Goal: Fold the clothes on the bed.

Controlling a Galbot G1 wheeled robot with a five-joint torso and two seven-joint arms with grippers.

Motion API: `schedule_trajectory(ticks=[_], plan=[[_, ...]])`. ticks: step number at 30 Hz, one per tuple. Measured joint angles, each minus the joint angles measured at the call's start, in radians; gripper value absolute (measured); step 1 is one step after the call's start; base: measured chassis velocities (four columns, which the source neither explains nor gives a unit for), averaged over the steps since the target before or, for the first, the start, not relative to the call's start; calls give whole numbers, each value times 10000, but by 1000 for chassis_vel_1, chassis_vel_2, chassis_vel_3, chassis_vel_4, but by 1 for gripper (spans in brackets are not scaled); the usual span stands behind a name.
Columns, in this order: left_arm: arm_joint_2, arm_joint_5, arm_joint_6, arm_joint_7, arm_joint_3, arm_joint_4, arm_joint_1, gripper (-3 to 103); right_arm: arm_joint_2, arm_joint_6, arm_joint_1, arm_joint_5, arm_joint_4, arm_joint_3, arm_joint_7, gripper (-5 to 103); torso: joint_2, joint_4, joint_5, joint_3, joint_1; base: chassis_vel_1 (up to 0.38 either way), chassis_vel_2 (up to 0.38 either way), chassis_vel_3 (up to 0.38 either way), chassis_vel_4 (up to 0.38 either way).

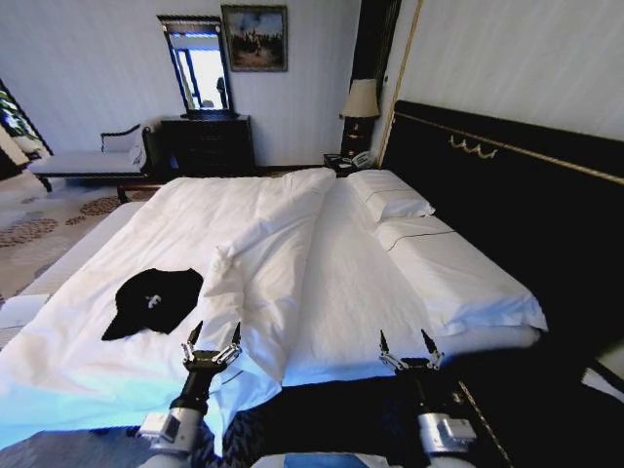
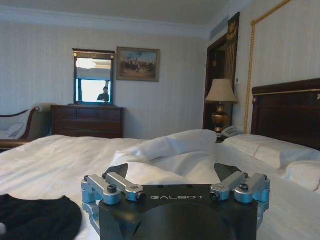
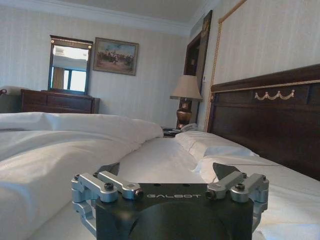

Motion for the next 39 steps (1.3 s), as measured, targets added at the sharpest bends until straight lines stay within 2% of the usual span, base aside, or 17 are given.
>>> schedule_trajectory(ticks=[39], plan=[[-45, -230, -107, -23, -330, 295, 79, 99, 0, -17, 11, -128, -40, -64, -2, 100, 0, 0, 0, 0, 0, 93, 143, -92, -145]])
